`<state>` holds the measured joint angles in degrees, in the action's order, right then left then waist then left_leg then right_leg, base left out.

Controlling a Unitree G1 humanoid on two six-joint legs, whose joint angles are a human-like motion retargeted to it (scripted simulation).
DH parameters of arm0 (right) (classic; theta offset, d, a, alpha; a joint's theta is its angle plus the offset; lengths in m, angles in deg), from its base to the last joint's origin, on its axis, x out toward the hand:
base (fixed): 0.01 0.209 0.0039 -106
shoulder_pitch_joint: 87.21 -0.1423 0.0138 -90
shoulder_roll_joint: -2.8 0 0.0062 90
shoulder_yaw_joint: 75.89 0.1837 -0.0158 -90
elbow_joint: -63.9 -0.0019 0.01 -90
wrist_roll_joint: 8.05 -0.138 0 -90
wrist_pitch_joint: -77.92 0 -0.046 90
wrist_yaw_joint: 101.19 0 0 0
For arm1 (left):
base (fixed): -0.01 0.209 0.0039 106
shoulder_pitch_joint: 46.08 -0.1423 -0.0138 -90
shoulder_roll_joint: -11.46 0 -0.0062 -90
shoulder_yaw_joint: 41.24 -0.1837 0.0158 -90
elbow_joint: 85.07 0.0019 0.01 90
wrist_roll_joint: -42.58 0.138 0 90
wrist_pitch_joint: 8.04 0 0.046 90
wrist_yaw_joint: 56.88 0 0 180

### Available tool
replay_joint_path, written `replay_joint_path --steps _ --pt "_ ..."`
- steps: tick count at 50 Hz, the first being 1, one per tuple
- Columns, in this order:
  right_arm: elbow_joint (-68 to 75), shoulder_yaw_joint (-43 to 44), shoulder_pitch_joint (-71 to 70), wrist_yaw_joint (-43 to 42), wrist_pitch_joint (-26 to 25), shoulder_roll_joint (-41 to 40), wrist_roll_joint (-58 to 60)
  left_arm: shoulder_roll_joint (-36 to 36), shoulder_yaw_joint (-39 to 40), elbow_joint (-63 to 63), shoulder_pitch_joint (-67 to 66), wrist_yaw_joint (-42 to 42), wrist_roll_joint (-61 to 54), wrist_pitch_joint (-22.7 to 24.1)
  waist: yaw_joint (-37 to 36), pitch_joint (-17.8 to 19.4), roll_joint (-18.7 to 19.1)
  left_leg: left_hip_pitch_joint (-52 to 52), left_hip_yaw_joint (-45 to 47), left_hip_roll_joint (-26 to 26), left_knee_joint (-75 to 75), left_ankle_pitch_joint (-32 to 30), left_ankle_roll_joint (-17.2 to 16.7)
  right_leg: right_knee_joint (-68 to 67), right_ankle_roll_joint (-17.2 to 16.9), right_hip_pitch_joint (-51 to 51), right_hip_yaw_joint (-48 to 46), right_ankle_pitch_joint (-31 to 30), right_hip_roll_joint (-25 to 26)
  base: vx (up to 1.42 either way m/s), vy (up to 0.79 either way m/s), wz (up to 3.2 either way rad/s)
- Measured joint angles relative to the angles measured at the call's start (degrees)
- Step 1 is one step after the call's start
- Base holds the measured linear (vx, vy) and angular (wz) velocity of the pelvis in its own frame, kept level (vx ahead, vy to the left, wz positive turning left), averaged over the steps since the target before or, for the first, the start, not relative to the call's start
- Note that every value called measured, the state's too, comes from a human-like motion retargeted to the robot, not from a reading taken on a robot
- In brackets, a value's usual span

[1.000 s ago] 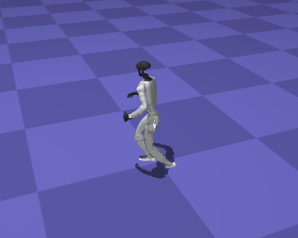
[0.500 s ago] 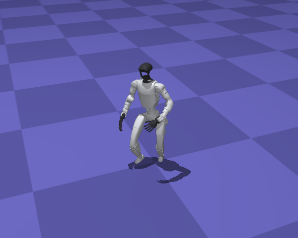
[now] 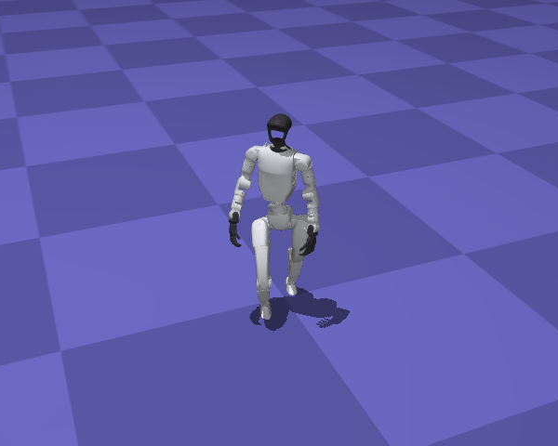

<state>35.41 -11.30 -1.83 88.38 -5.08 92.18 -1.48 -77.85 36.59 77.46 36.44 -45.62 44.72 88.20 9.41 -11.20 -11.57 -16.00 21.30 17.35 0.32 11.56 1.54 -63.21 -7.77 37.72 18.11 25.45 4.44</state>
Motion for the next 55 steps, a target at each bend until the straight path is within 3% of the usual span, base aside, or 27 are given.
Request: replay_joint_path --steps 2,4,8,10,13,17,23,27,30,35,38,42,45,50,55 --pt "0.36 -0.68 0.51 -0.34 0.02 -0.35 0.38 -0.25 -0.49 -0.60 2.12 -0.29 -0.88 0.42 0.25 0.54 0.28 -0.37 0.08 -1.28 -4.25 -0.81 -0.71 1.19 0.84 -3.14 -0.09 0.85 0.13 0.32 -0.09 -0.19" --pt "0.94 -1.01 0.34 -0.69 0.08 -0.48 0.74 -0.97 -1.33 -1.61 4.89 -0.63 -2.25 0.82 0.68 3.20 1.84 1.77 1.17 -6.45 -18.56 2.63 -1.72 4.67 2.00 -9.05 -1.95 1.38 0.74 0.28 -0.09 -0.08" --pt "1.84 -1.99 1.41 -1.31 -0.03 0.10 0.79 -1.38 -3.27 -5.25 7.58 -1.54 -3.82 1.80 1.25 6.34 0.06 7.62 8.12 -14.48 -47.93 0.04 -0.95 -0.33 3.04 -12.07 -1.69 4.80 -0.43 0.09 -0.11 0.04" --pt "2.66 -0.64 -0.80 -1.45 -0.16 -0.34 0.05 -3.38 -5.37 -7.79 11.54 -1.54 -5.62 1.41 0.41 6.70 9.87 21.23 5.16 -33.26 -70.30 6.16 -1.90 6.90 5.09 -10.23 -9.01 0.93 8.92 0.07 -0.06 0.18" --pt "3.44 -0.48 -1.33 -1.83 -0.49 0.75 -0.95 -3.18 -7.65 -10.08 13.44 -1.68 -6.09 1.57 -2.07 5.45 15.29 29.06 3.67 -41.34 -76.61 8.94 -2.07 9.53 5.14 -7.22 -10.88 -2.84 14.10 0.08 0.02 -0.37" --pt "3.71 0.09 -1.79 -2.11 -0.96 1.97 -2.42 -2.38 -10.90 -11.18 14.41 -0.82 -5.41 1.32 -2.65 4.38 15.00 33.16 4.09 -39.57 -72.41 10.58 -1.92 6.58 3.25 -3.80 -10.25 -4.74 12.72 0.08 0.09 0.21" --pt "1.40 0.12 -2.20 -1.49 -1.39 3.01 -4.01 -1.05 -15.17 -9.90 14.64 2.89 -1.76 0.08 0.17 3.34 10.15 34.64 5.14 -30.59 -61.70 3.78 -2.14 -1.52 -0.52 1.04 -6.10 -8.15 7.28 0.02 0.06 1.12" --pt "-0.38 0.19 -1.82 -1.41 -1.23 3.24 -4.48 -0.64 -17.28 -8.85 14.72 5.11 -0.10 -0.69 1.14 2.50 8.85 37.91 3.42 -27.91 -58.55 2.25 -2.15 -2.58 -0.83 2.88 -4.57 -10.17 5.96 -0.04 -0.03 1.68" --pt "-0.96 0.40 -1.48 -1.93 -0.99 3.27 -4.51 -0.60 -18.23 -8.87 15.46 5.38 -0.30 -0.89 0.61 2.08 9.02 41.23 2.00 -28.05 -59.11 5.74 -1.92 -1.36 0.12 3.37 -5.31 -9.78 5.38 -0.10 -0.09 1.94" --pt "0.56 0.86 -0.29 -3.49 -0.98 2.93 -4.27 -0.78 -16.72 -11.34 16.66 3.30 -1.79 -0.48 -2.08 2.91 8.52 42.40 9.24 -37.68 -72.09 15.77 4.59 -1.80 4.91 2.99 -15.78 0.15 -0.45 -0.14 -0.15 2.42" --pt "2.53 2.09 0.07 -4.10 -1.23 2.37 -4.15 -1.21 -14.40 -13.59 17.82 2.06 -2.97 -0.52 -4.02 4.41 9.01 40.24 13.01 -45.06 -80.91 17.79 7.51 -0.18 7.69 -0.03 -24.67 4.83 -3.65 -0.08 -0.19 2.93" --pt "5.28 4.42 0.78 -4.75 -1.53 0.86 -4.97 -1.90 -10.64 -14.83 18.28 0.17 -5.47 -1.04 -6.48 7.52 11.20 34.38 15.49 -52.99 -86.89 16.84 7.05 5.20 11.01 -8.11 -36.33 5.98 -4.71 -0.05 -0.20 3.04" --pt "6.75 5.77 1.73 -5.05 -1.80 -0.10 -6.09 -2.31 -8.24 -12.99 17.78 -1.14 -7.13 -1.18 -7.17 8.49 12.51 30.01 17.62 -54.27 -85.54 15.29 4.73 8.44 11.76 -12.83 -41.95 4.67 -4.98 -0.05 -0.12 3.06" --pt "8.35 5.77 2.07 -4.60 -2.08 -0.56 -7.13 -2.87 -5.24 -6.15 17.15 -3.31 -8.59 -1.67 -5.80 9.02 11.84 26.18 20.59 -47.35 -76.67 15.07 1.79 5.94 11.20 -14.09 -45.39 2.29 -9.47 -0.11 -0.02 2.77" --pt "6.52 3.80 -0.17 -2.82 -2.11 0.54 -7.44 -2.76 -3.68 0.89 17.34 -3.84 -8.14 -2.57 -3.29 11.03 7.83 27.37 17.15 -35.18 -69.33 19.73 3.14 -8.98 10.10 -7.47 -38.08 0.63 -16.64 -0.24 0.05 2.18"
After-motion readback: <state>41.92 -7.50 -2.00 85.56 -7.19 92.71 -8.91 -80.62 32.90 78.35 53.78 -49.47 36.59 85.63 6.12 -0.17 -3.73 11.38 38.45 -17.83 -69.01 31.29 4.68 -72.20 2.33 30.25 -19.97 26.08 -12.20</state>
